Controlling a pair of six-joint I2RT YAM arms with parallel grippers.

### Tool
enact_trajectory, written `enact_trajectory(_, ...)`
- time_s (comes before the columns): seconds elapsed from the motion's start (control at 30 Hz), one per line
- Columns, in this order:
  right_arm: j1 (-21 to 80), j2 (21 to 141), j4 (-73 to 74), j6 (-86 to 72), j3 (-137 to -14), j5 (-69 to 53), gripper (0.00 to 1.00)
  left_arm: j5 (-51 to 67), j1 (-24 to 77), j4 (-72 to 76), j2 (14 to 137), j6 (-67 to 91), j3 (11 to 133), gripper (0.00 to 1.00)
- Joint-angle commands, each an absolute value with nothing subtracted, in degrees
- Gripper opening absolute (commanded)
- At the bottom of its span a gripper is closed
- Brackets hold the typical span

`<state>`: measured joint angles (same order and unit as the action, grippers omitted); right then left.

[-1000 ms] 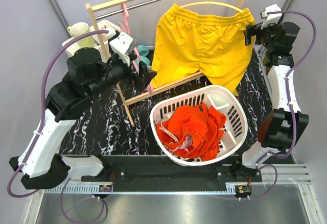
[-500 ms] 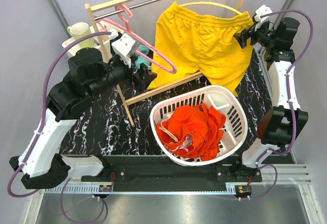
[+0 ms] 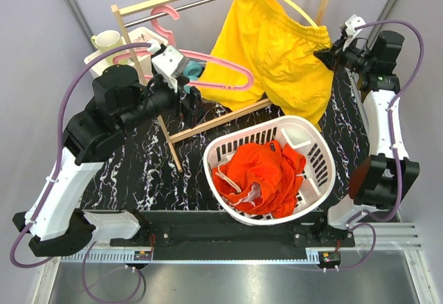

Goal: Remove the shorts from the hanger

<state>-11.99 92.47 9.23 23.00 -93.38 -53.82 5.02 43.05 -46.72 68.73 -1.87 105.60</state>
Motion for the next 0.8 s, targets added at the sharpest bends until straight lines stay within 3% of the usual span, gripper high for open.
enact_trajectory(0.0,-11.87,87.72,4.58,18.03,-93.08,-56.86,0.16,8.34,42.80,-44.74,68.03,-0.18,106.43,0.99)
enact_trajectory(0.1,-11.87,86.49,1.51,14.86,-92.20,-57.74,0.03,9.05,42.80,-44.65,68.29,-0.18,106.87,0.99)
enact_trajectory(0.17,-11.87,85.96,0.53,13.19,-92.28,-59.14,0.00,9.58,42.80,-44.47,68.38,1.67,106.96,0.99)
enact_trajectory(0.53,-10.81,86.22,-16.60,-15.46,-93.08,-57.48,0.00,11.07,42.89,-43.95,68.82,2.99,107.23,0.99)
enact_trajectory(0.77,-7.21,87.01,-11.08,-20.12,-97.38,-51.95,0.00,11.51,42.80,-43.77,69.17,4.22,107.58,0.99)
